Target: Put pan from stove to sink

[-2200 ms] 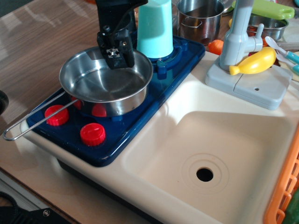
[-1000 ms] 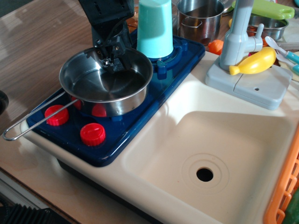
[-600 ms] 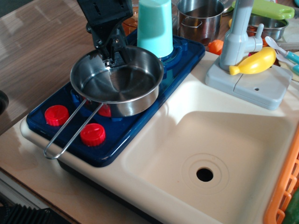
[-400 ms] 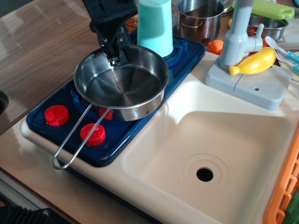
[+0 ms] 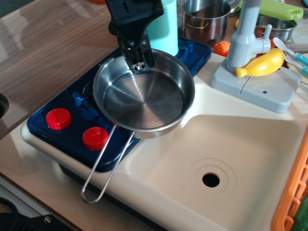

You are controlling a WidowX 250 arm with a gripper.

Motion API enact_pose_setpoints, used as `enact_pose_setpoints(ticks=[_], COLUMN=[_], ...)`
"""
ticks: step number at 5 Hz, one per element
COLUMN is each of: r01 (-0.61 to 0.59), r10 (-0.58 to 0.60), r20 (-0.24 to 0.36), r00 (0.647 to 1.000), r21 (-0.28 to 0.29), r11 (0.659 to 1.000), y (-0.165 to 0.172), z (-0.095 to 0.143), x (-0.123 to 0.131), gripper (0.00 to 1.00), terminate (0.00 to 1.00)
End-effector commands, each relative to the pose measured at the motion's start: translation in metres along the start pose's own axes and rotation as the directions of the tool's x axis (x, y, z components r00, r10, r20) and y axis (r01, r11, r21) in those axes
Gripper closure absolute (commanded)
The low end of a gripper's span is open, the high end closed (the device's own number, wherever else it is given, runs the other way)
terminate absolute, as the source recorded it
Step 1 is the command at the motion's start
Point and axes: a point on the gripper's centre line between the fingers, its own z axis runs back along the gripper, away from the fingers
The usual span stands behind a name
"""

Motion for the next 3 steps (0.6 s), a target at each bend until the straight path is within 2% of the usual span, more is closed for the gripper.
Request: enact_pose_setpoints(ticks=[1,2,3], r01=[-0.053,-0.067,-0.088], r10=[0.051,0.064,0.085], r20=[0.061,0.088,0.105], r00=[0.997,0.994,0.991], r21=[0.03,0.023,0.024], r11=[0.998,0.998,0.996], y=[-0.006,-0.009,-0.015], z=[-0.004,-0.011,-0.018], x=[0.027,0.039,0.049], gripper=[1.0,1.0,1.0], terminate=[0.0,0.0,1.0])
